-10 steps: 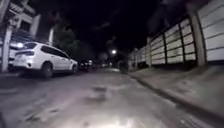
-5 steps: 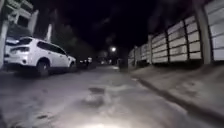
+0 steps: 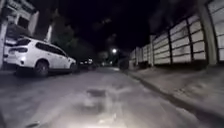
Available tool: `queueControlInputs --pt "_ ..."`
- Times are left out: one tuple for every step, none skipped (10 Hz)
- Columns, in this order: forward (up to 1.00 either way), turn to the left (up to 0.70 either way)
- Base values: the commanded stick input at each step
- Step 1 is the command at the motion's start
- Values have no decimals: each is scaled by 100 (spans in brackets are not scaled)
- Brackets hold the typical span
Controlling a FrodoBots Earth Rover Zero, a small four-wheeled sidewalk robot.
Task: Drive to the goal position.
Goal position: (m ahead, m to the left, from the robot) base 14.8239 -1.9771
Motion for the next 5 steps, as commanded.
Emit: queueControlInputs --pt "50 0" --pt "50 0" --pt "50 0" --pt "50 0" --pt "50 0"
